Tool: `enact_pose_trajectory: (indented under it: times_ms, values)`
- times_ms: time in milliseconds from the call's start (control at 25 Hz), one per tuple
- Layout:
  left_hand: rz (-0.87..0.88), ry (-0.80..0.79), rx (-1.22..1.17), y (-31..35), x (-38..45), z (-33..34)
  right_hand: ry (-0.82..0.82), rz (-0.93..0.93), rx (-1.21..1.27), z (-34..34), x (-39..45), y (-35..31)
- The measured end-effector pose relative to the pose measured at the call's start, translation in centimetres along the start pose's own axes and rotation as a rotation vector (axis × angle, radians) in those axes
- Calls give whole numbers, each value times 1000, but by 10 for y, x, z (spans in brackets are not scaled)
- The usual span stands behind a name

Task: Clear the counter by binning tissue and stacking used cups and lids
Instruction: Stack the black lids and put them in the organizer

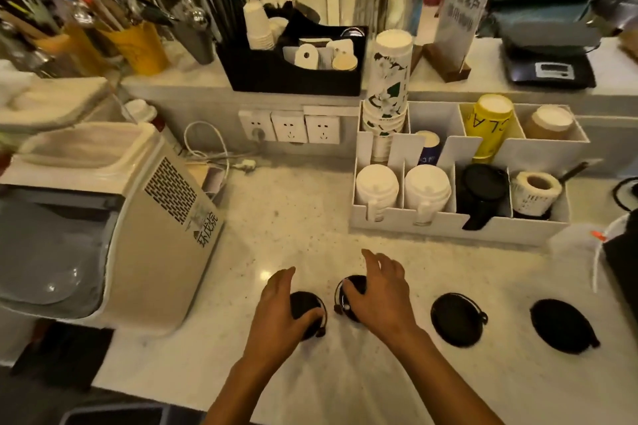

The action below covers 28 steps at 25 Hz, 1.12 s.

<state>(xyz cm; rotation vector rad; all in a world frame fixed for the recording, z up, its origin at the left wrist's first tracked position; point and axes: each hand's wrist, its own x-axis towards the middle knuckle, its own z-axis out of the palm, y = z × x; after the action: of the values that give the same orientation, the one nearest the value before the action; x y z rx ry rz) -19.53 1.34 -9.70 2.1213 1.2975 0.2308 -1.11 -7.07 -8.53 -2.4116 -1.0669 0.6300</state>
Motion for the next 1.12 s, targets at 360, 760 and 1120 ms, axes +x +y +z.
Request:
enact_pose_trajectory:
  times_ms: [360,760,1120]
  values:
    - [148,-120,76,-16,27,1,24,94,-79,10,7,-23]
    - [142,-257,87,-46,8,24,-28,95,-123,19,-1,-2]
    - [83,-140,-115,-55,-2,18,5,51,7,19,-16,25]
